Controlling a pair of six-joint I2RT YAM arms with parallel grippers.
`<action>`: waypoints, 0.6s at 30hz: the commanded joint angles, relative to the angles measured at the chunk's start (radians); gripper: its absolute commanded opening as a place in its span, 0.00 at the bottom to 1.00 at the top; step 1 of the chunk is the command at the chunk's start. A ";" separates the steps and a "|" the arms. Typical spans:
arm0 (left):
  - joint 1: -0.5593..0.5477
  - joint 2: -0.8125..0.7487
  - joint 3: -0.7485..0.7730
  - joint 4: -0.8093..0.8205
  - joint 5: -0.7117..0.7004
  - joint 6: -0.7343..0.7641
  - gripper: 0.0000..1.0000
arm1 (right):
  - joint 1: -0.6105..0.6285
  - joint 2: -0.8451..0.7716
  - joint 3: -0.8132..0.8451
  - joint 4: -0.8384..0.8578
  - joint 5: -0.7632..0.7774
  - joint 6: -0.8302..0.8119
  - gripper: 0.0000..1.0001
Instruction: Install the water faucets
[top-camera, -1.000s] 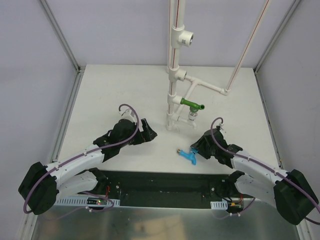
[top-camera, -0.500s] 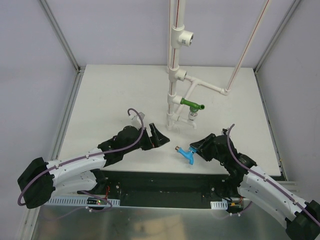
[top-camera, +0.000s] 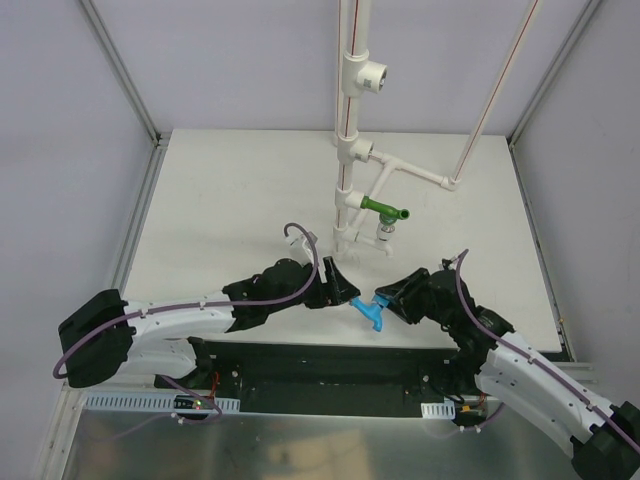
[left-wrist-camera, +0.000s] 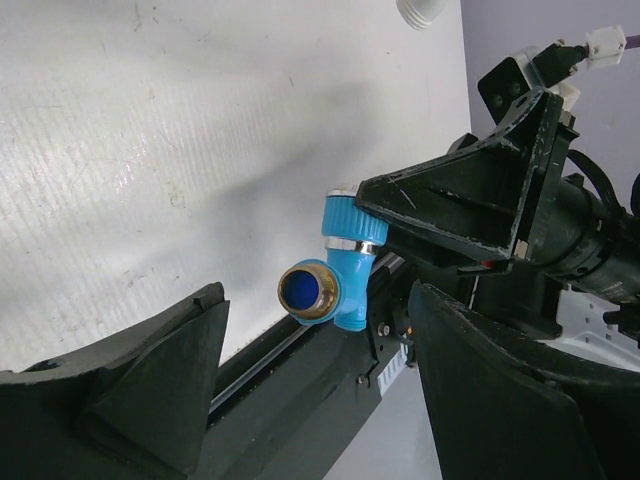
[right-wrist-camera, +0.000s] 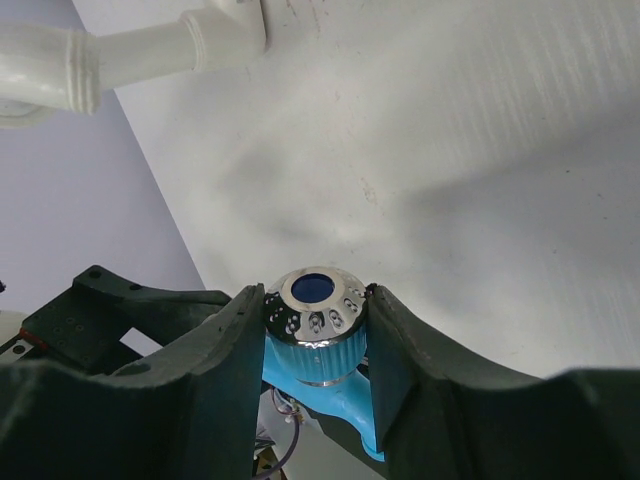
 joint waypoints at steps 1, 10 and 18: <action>-0.021 0.027 0.049 0.063 -0.048 -0.010 0.75 | 0.006 -0.028 0.040 0.044 -0.044 0.043 0.00; -0.041 0.077 0.082 0.088 -0.037 -0.010 0.64 | 0.005 -0.049 0.038 0.044 -0.053 0.059 0.00; -0.056 0.088 0.088 0.100 -0.033 -0.011 0.52 | 0.005 -0.065 0.032 0.049 -0.052 0.073 0.00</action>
